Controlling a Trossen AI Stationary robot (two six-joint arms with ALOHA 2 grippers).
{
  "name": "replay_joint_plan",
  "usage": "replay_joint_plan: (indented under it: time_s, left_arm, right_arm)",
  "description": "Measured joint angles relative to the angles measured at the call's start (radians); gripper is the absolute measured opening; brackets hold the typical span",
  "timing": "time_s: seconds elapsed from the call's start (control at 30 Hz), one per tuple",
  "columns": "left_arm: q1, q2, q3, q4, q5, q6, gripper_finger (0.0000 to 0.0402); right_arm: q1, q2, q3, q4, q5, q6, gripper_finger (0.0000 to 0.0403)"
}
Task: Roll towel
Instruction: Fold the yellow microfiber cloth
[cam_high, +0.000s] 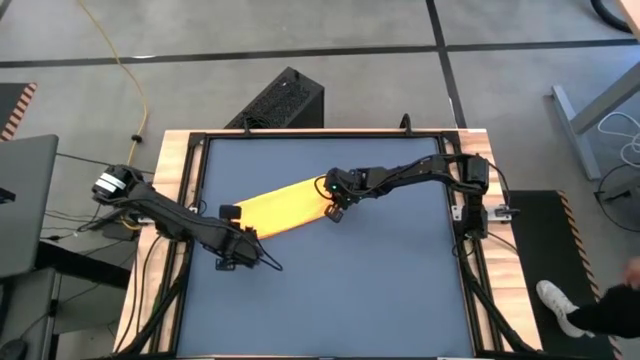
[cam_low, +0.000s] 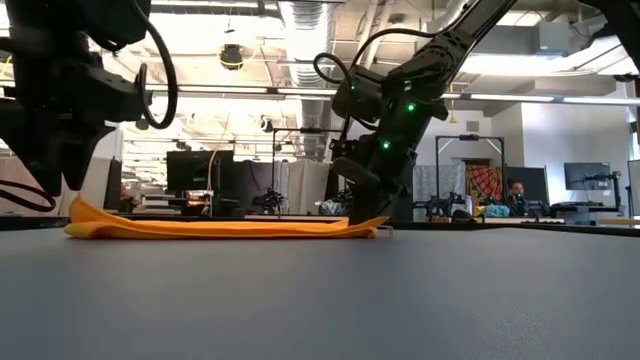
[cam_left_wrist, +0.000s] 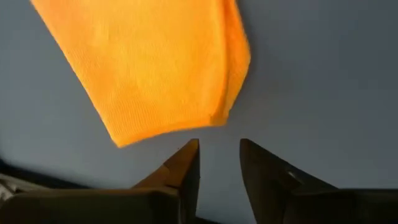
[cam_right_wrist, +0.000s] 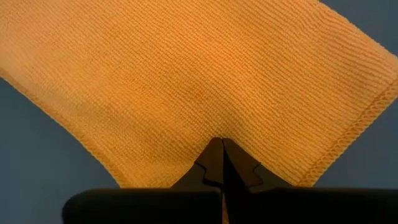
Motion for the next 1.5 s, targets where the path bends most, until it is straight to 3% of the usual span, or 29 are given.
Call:
replay_joint_plan:
  time_s: [0.13, 0.2, 0.47, 0.67, 1.13, 1.3, 1.5]
  left_arm:
    - [-0.019, -0.027, -0.002, 0.043, -0.058, 0.023, 0.0114]
    - [-0.027, -0.053, -0.029, 0.153, -0.099, 0.040, 0.0112]
    - [-0.011, -0.127, -0.158, 0.426, -0.081, 0.035, 0.0097]
    - [-0.027, -0.120, -0.159, 0.444, -0.134, 0.069, 0.0116]
    - [-0.028, 0.058, -0.157, 0.463, -0.217, 0.054, 0.0231]
    - [-0.026, 0.063, -0.157, 0.409, -0.230, -0.012, 0.0231]
    - [-0.024, 0.065, -0.162, 0.297, -0.256, -0.075, 0.0187]
  right_arm:
    - [0.000, 0.001, 0.000, 0.002, -0.003, -0.001, 0.0017]
    - [0.000, 0.001, 0.000, 0.001, -0.003, -0.001, 0.0017]
    - [0.000, 0.001, 0.000, 0.000, -0.003, -0.003, 0.0017]
    - [0.000, 0.001, -0.001, 0.003, -0.003, -0.003, 0.0017]
    - [0.000, 0.001, -0.001, 0.008, -0.025, -0.003, 0.0017]
    - [0.000, 0.001, -0.001, 0.010, -0.025, -0.003, 0.0017]
    - [0.000, 0.001, -0.001, 0.012, -0.024, -0.002, 0.0017]
